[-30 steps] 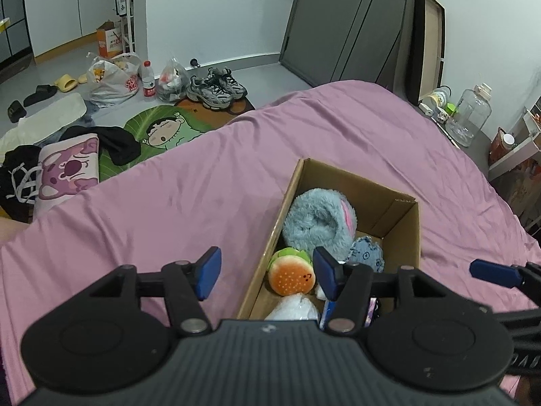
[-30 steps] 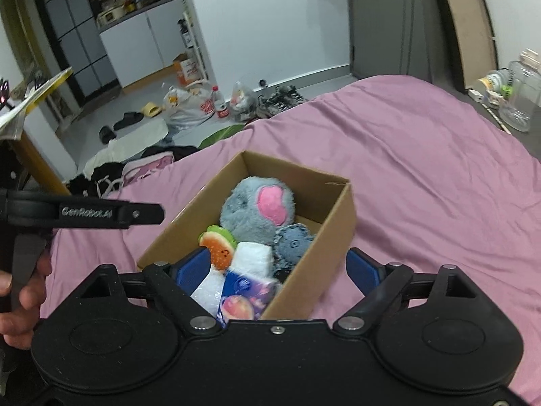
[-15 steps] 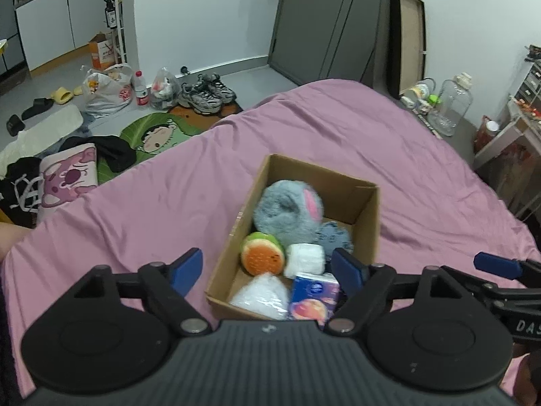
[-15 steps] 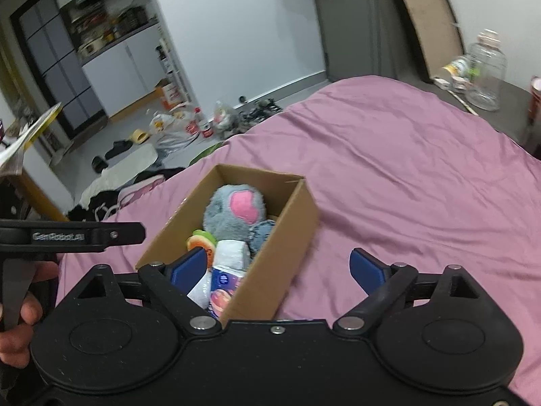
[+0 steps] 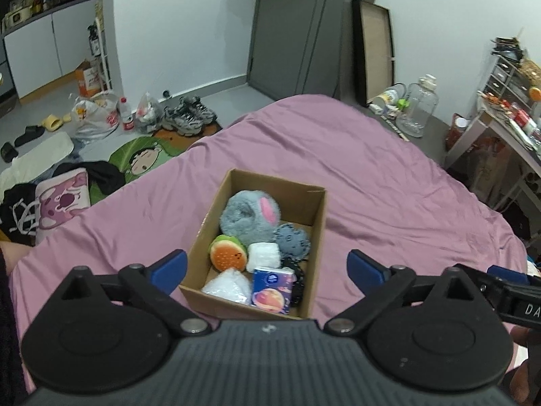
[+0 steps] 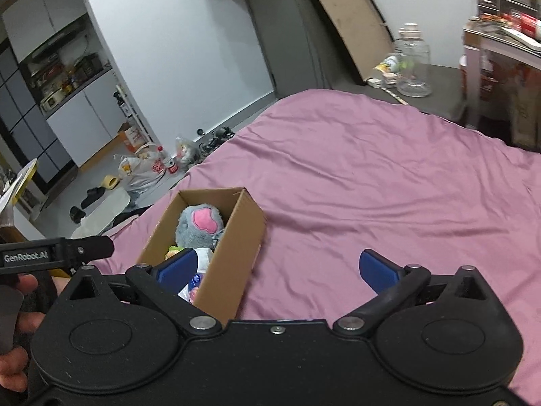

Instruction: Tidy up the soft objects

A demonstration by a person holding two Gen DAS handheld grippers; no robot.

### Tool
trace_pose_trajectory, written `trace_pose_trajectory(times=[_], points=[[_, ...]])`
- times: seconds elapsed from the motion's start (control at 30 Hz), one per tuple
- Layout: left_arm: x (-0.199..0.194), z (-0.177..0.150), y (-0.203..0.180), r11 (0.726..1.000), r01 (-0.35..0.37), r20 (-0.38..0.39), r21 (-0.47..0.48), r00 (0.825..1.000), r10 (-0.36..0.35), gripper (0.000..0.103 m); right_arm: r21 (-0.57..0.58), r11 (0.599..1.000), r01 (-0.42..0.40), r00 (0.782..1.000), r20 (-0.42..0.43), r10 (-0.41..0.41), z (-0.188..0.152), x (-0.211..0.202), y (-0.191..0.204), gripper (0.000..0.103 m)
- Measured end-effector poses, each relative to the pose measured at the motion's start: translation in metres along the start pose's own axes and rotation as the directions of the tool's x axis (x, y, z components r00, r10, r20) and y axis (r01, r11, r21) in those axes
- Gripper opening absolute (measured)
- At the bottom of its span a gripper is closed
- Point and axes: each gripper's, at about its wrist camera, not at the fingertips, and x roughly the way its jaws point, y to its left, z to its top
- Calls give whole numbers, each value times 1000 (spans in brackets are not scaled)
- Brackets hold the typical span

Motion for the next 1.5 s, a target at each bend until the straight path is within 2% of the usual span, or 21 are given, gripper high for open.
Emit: trace_pose_trajectory(times=[0.2, 0.6, 0.87, 1.0, 1.2, 1.4, 1.5], points=[[-26, -11, -9, 1000, 10, 33, 12, 999, -10, 103, 10, 1000, 17, 998, 53, -18, -8, -39, -3, 103], [-70, -34, -19, 999, 34, 98, 26, 995, -36, 103, 27, 998, 57, 994, 88, -59, -34, -92, -9, 103], [-91, -50, -23, 998, 48, 121, 49, 991, -53, 103, 10, 997, 72, 993, 94, -73, -50, -117, -8, 103], [-97, -60, -23, 998, 29, 124, 63, 992, -36, 103, -16, 996, 85, 993, 80, -83, -59, -126, -3, 103], [-108, -71, -21, 997, 23, 138, 68, 990, -32, 103, -37, 993, 116, 988, 105, -111, -67, -146, 2, 103], [-120, -83, -21, 997, 19, 146, 80, 989, -30, 103, -52, 996, 78, 989, 126, -71, -75, -163, 4, 103], [-124, -87, -21, 996, 20, 141, 84, 989, -32, 103, -61, 994, 92, 986, 143, -82, -78, -169, 2, 103]])
